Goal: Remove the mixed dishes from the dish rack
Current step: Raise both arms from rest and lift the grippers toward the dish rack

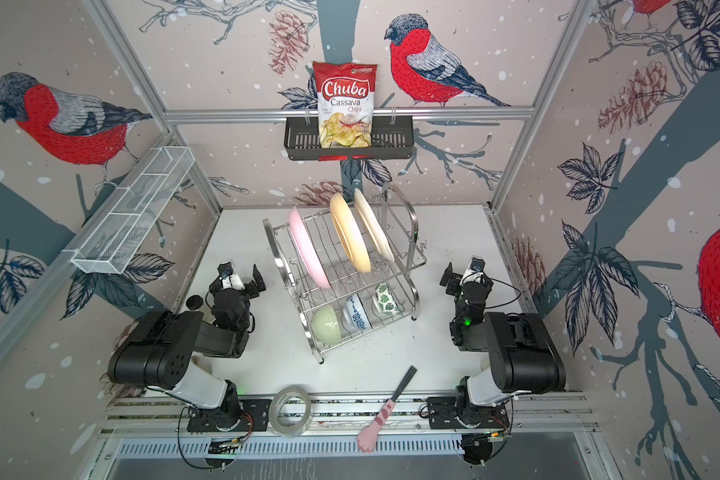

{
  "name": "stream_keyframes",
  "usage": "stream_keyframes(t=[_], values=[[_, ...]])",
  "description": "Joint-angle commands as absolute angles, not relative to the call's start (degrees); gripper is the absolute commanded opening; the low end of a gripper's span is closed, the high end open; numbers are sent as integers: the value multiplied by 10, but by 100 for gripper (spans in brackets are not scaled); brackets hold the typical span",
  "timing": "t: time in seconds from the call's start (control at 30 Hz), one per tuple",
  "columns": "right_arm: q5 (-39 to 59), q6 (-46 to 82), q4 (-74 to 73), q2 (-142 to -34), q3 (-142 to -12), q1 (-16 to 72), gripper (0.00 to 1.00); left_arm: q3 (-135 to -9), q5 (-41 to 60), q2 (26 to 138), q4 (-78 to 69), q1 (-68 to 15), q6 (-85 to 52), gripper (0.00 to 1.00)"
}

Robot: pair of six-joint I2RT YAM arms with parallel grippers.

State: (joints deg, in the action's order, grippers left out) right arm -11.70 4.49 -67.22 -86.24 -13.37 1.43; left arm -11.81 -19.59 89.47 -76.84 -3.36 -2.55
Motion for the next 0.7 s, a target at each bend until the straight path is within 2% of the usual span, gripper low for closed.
stream_keyframes(t=[0.0,0.07,0.2,0.37,0.5,0.67], values=[[-139,51,-699,-855,-129,18,100,-115,-190,890,-789,-35,-18,100],[-206,48,-672,-820,-133,39,100,-111,-194,858,-773,-49,0,100],[-264,110,-462,-726,-195,56,100,-143,-290,755,-652,-94,18,100],[-268,208,-317,-611,-212,60,100,-240,-358,632,-411,-95,-114,100],[-272,245,-144,-548,-265,60,100,-321,-348,553,-228,-95,-241,100],[-264,252,-13,-497,-331,75,98,-340,-267,465,-179,-89,-297,100]])
